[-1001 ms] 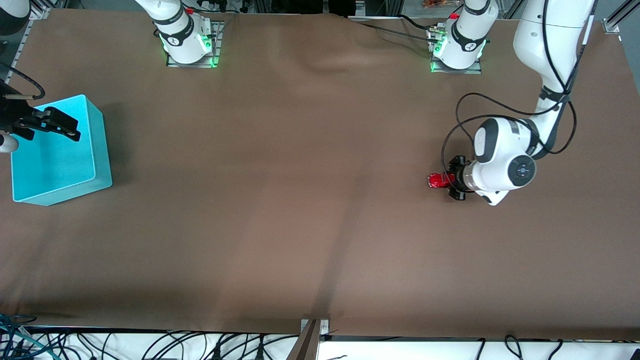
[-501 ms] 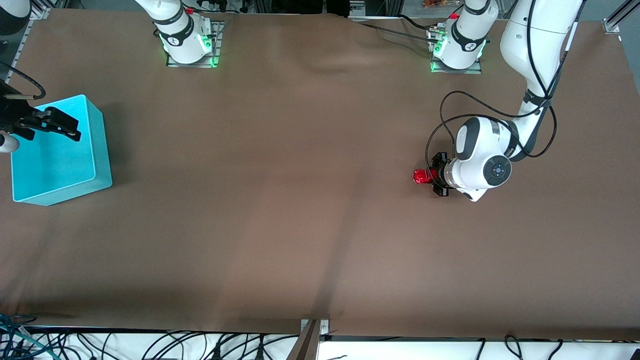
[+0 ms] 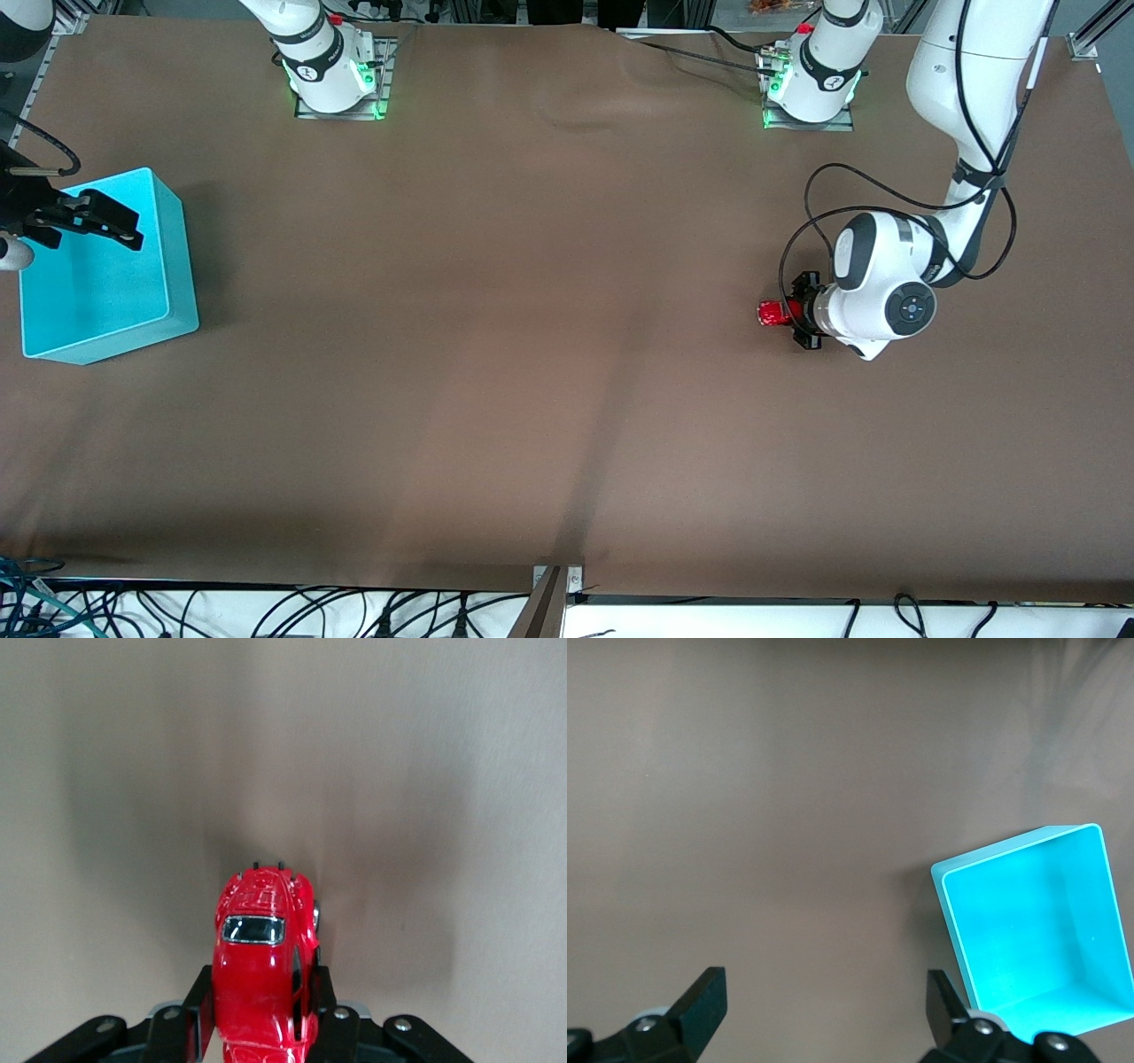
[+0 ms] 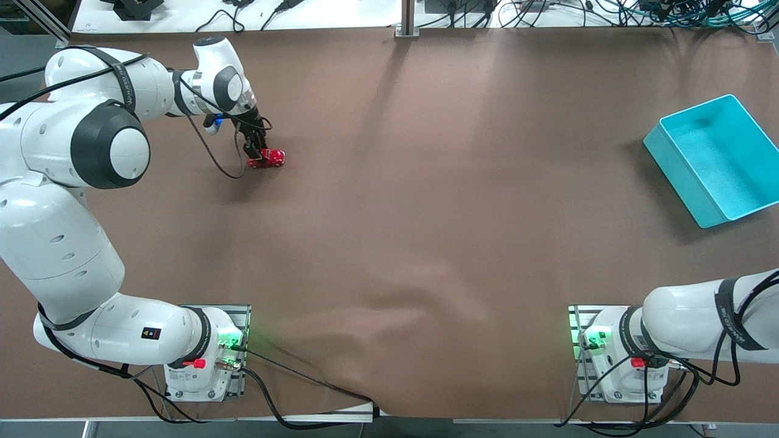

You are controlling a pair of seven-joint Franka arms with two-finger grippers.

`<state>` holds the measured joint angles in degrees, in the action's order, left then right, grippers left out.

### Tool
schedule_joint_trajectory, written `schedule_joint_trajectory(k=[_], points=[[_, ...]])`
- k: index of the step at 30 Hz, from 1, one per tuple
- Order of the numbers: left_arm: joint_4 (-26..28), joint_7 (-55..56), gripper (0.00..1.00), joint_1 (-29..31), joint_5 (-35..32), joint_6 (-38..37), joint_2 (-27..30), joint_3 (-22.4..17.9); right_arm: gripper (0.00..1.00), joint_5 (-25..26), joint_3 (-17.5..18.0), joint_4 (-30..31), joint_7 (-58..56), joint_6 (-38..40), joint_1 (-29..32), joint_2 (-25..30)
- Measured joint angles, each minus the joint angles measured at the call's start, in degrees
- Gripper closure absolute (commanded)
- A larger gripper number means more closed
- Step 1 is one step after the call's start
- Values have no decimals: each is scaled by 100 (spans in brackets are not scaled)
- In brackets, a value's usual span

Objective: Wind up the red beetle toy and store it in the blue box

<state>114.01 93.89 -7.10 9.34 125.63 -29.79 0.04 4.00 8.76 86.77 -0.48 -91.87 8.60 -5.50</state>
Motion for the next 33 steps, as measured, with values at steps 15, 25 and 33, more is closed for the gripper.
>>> schedule_joint_trajectory(k=[15, 25, 33], points=[[13, -1003, 100, 55, -26, -57, 0, -607, 0, 0, 0, -19, 0, 0, 0, 0], [6, -1377, 100, 95, -200, -31, -27, -902, 0, 0, 0, -19, 0, 0, 0, 0], [3, -1372, 100, 92, -208, -32, -30, -902, 0, 0, 0, -20, 0, 0, 0, 0]])
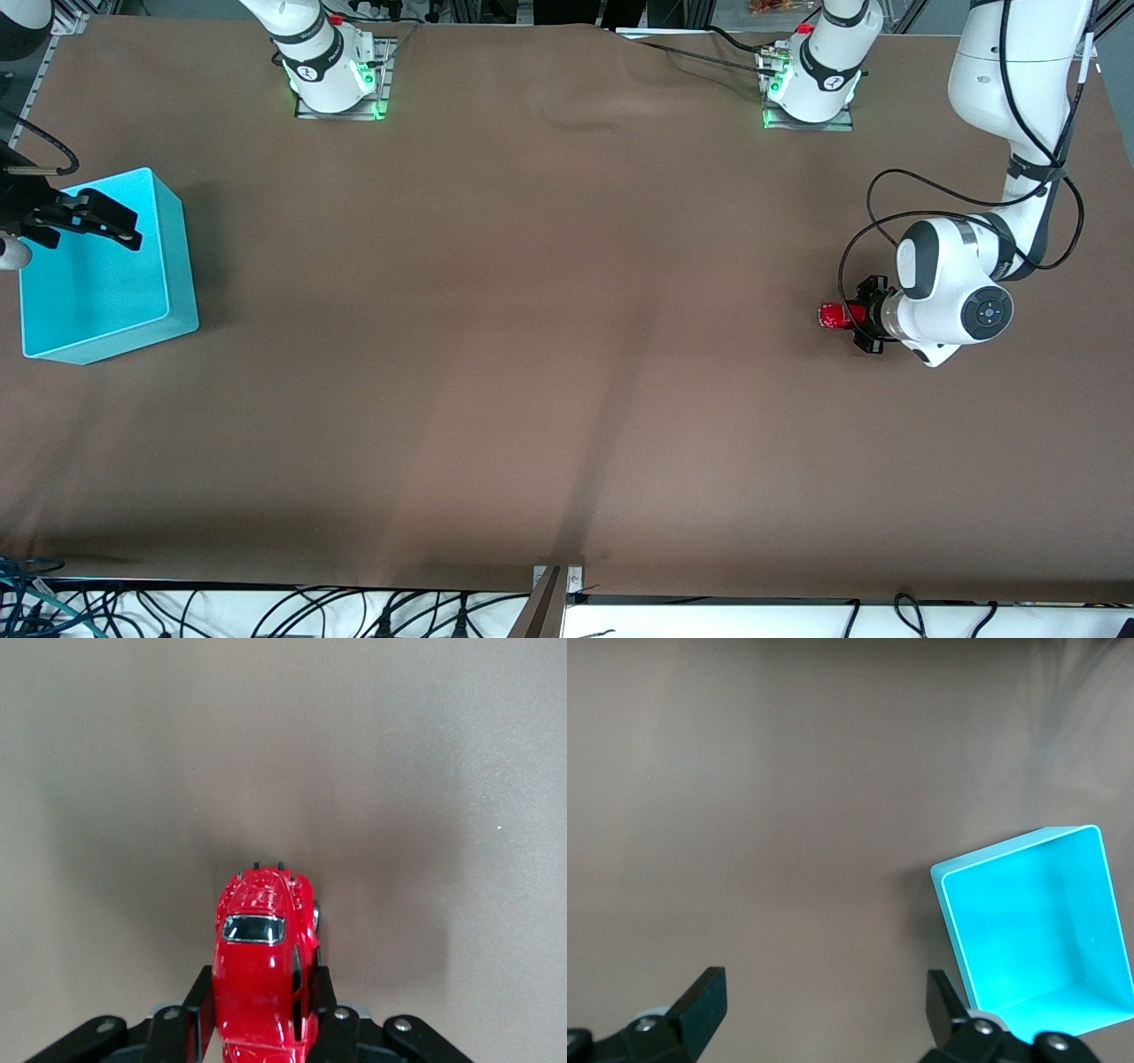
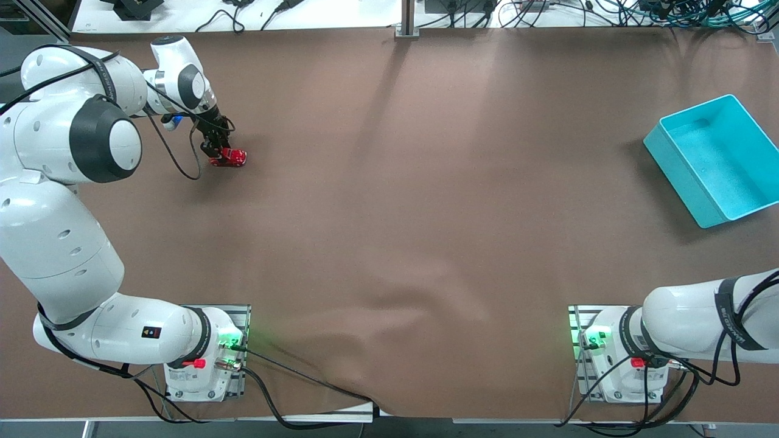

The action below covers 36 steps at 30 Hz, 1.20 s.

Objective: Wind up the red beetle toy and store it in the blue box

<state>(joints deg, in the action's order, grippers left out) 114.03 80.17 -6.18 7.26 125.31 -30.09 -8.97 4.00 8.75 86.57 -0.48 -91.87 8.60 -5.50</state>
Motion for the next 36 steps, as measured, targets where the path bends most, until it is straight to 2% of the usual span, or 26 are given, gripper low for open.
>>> schedule_joint_trajectory(k=[7, 10, 13, 14, 23, 36], points=[[-1, 7, 98, 0, 0, -1, -1, 0, 0, 0, 0, 0, 0, 0, 0, 0], [-3, 7, 70, 0, 0, -2, -1, 0, 0, 0, 0, 0, 0, 0, 0, 0], [-7, 7, 9, 2, 0, -5, -2, 0, 0, 0, 0, 0, 0, 0, 0, 0], [-8, 7, 0, 3, 0, -4, -4, 0, 0, 0, 0, 0, 0, 0, 0, 0], [-209, 20, 0, 31, -1, 159, -288, -39, 0, 0, -1, 0, 0, 0, 0, 0], [-402, 50, 0, 28, -1, 68, -314, -37, 0, 0, -1, -1, 0, 0, 0, 0]])
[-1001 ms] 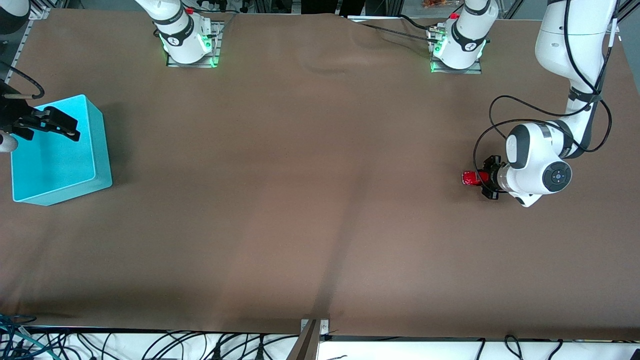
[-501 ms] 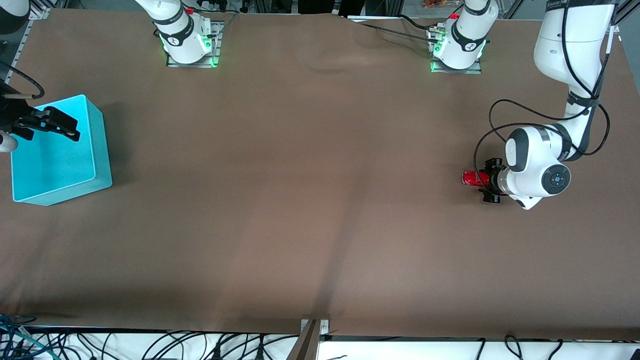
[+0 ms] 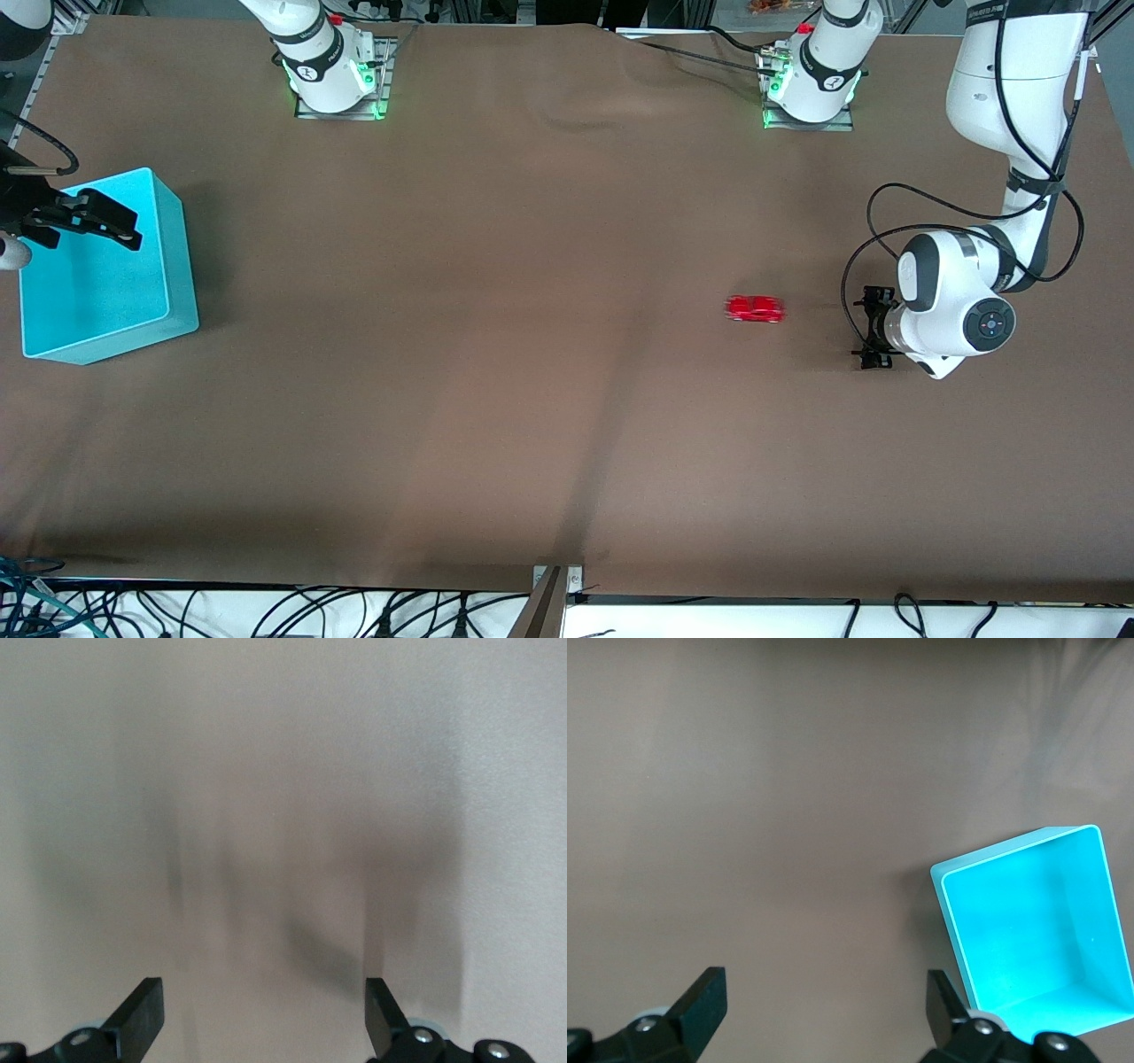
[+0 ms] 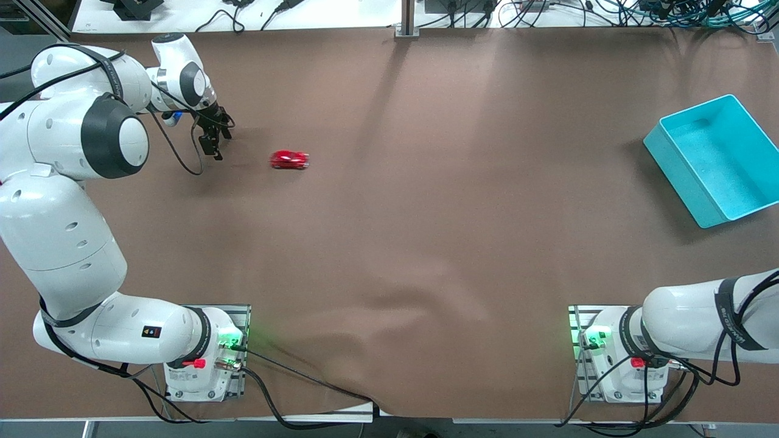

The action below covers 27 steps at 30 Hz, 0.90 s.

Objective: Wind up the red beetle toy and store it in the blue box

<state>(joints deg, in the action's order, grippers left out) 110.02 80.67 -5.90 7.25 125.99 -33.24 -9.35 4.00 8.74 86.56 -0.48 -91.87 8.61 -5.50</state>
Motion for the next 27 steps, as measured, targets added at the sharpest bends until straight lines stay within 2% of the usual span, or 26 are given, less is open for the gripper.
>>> schedule_joint_trajectory(k=[15, 27], points=[[-719, 0, 0, -18, 0, -919, 0, 36, 0, 0, 0, 0, 0, 0, 0, 0], [-1879, -539, 0, -24, -7, -1995, 13, 41, 0, 0, 0, 0, 0, 0, 0, 0]])
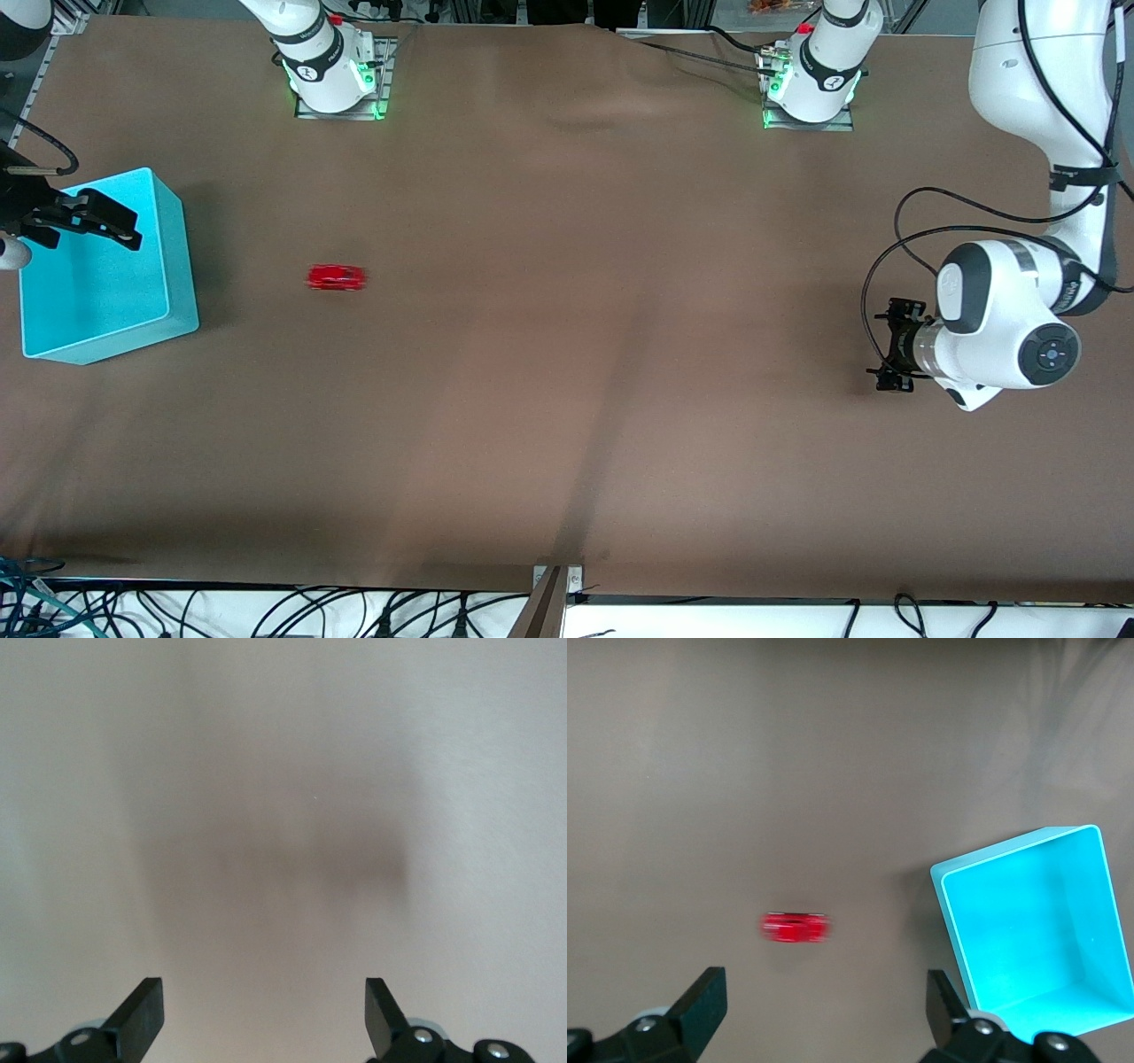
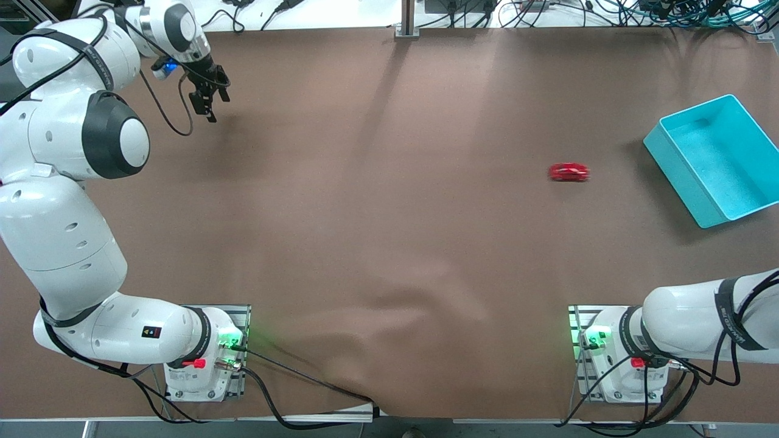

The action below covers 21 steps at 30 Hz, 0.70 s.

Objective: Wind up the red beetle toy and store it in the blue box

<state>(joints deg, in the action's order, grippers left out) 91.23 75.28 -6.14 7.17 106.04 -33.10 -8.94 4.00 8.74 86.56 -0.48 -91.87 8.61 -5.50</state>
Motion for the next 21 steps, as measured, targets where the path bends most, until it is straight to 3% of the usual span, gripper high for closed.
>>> schedule_joint_trajectory(k=[10, 21], points=[[-852, -1493, 0, 27, -5, -1185, 47, -37, 0, 0, 0, 0, 0, 4, 0, 0], [-1066, -2886, 0, 92, -6, -1410, 423, -64, 0, 0, 0, 0, 0, 5, 0, 0]])
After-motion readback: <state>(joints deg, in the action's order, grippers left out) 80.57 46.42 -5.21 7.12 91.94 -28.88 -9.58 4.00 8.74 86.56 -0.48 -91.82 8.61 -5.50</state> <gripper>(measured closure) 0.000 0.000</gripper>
